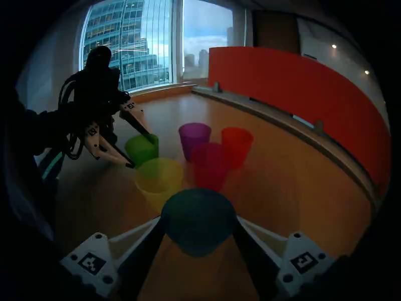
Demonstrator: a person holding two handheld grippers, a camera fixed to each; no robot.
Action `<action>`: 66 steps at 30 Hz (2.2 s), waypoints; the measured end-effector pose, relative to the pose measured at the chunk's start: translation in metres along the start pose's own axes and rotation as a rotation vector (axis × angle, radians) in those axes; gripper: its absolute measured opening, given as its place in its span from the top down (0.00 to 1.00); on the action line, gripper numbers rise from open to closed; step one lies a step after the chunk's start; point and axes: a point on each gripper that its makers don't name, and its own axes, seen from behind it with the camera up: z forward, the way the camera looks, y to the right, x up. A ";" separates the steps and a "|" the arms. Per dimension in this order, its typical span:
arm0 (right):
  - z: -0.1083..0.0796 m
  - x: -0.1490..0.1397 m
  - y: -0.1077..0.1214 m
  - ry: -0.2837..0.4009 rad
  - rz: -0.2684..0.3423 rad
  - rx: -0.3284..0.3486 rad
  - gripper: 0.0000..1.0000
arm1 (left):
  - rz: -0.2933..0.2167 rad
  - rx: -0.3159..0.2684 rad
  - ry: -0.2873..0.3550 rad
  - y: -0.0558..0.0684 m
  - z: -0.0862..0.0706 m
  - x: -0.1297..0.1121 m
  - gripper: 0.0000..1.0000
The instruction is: Pour water
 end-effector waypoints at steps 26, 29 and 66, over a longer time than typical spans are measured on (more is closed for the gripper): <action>0.006 -0.021 0.002 -0.022 -0.025 -0.030 0.00 | -0.048 0.025 0.029 0.003 -0.025 -0.009 0.00; 0.004 -0.021 0.000 -0.018 -0.018 -0.030 0.00 | -0.055 0.028 0.026 0.003 -0.026 -0.010 0.01; -0.079 -0.020 0.033 0.119 0.124 -0.272 0.00 | -0.188 0.290 0.155 -0.037 -0.089 -0.011 0.01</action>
